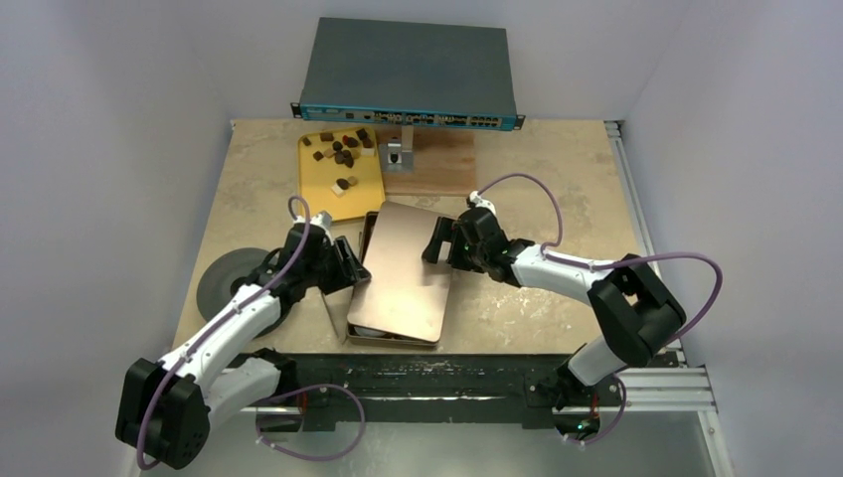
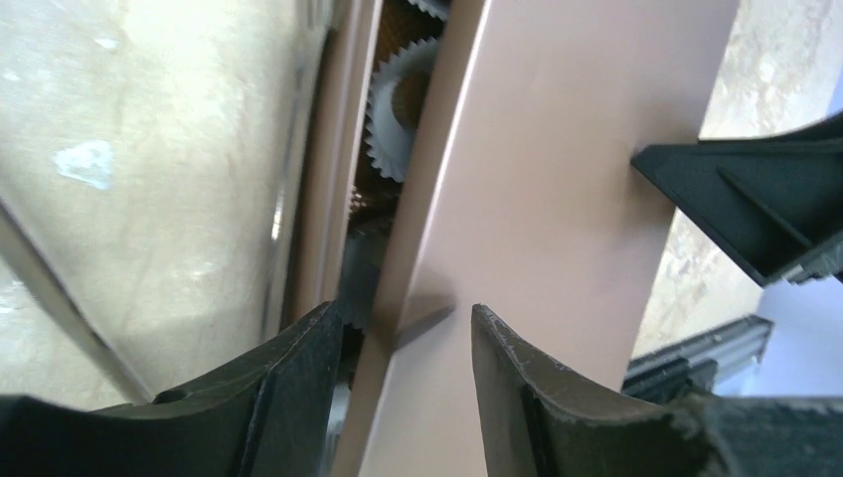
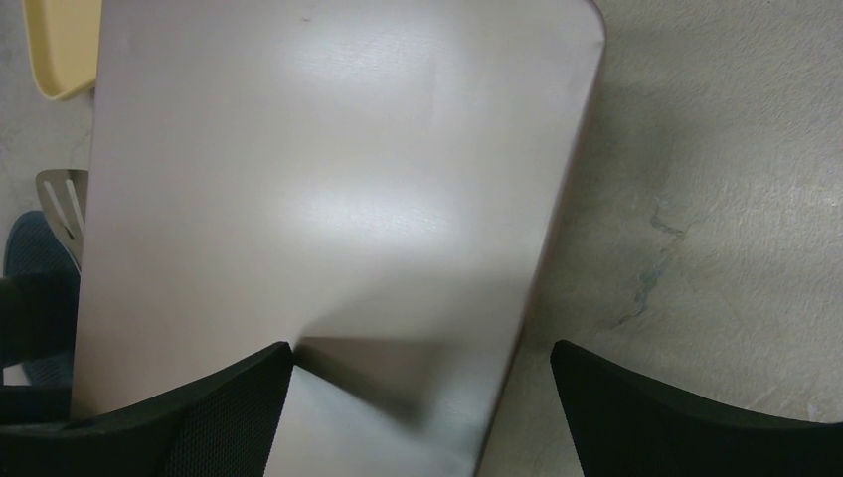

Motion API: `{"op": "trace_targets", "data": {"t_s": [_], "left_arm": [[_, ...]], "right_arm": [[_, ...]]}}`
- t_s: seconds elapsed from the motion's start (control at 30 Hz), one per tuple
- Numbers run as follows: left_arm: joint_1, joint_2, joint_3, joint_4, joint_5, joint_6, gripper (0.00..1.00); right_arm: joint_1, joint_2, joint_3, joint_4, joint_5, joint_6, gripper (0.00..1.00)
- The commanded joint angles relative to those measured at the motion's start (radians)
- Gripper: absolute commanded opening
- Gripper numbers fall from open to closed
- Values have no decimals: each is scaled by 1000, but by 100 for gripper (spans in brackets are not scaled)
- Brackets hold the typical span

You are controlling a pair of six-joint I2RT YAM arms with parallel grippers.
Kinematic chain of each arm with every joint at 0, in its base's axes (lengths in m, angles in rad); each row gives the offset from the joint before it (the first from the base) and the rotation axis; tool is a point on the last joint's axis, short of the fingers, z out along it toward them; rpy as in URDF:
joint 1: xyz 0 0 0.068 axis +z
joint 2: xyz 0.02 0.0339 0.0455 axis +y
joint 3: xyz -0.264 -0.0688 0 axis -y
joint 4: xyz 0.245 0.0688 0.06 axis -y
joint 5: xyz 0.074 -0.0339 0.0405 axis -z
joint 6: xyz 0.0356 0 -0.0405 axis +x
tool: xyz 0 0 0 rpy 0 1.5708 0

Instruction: Pack the chocolate

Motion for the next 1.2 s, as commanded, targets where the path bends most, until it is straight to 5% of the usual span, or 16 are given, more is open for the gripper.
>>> {"op": "trace_targets", "data": {"t_s": [0.0, 0.53, 0.77, 1.0, 1.17], "left_arm": [[7, -22, 48, -48, -97, 32, 50], [56, 159, 179, 14, -169, -29, 55], [137, 260, 231, 57, -202, -93, 42], [134, 410, 296, 25, -196, -93, 10], [104, 444, 314, 15, -202, -98, 0]], "right_arm": [[10, -5, 38, -29, 28, -25, 97], [43, 37, 112, -102, 62, -73, 97], [51, 45, 110, -106, 58, -75, 97], [52, 49, 127, -121, 64, -89, 97], [51, 49, 133, -131, 71, -94, 97]]}}
